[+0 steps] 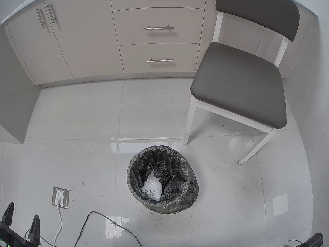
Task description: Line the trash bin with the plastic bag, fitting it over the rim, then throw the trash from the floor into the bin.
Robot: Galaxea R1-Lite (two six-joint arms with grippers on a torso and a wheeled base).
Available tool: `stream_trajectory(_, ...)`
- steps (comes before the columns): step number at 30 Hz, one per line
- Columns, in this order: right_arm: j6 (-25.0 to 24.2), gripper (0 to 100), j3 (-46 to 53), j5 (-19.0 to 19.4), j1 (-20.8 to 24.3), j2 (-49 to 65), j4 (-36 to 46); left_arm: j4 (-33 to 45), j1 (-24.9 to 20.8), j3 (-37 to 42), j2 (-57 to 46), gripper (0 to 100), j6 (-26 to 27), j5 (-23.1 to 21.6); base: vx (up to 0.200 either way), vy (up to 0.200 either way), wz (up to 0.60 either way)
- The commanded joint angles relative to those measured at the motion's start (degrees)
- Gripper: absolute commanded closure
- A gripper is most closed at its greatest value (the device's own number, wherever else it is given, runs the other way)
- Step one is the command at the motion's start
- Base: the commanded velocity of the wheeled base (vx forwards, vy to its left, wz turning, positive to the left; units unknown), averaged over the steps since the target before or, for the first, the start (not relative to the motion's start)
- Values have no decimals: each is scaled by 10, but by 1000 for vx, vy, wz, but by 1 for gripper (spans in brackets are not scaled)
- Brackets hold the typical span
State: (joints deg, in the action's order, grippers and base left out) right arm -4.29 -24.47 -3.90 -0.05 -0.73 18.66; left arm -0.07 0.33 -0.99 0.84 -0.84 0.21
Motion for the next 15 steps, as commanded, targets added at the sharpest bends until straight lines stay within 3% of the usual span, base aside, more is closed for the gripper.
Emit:
stream_trajectory(1, 20, 100, 242, -31, 3, 7, -211, 0, 0, 10, -8, 0, 1, 0, 0, 0, 0)
stream_trajectory(8, 14, 100, 242, -23, 3, 7, -208, 0, 0, 10, -8, 0, 1, 1, 0, 0, 0)
stream_trajectory(12, 33, 100, 242, 15, 3, 7, -202, 0, 0, 10, -8, 0, 1, 1, 0, 0, 0)
stream_trajectory(13, 53, 100, 243, 43, 3, 7, -182, 0, 0, 10, -8, 0, 1, 0, 0, 0, 0)
stream_trajectory(15, 53, 100, 241, 47, 3, 7, -174, 0, 0, 10, -8, 0, 1, 0, 0, 0, 0)
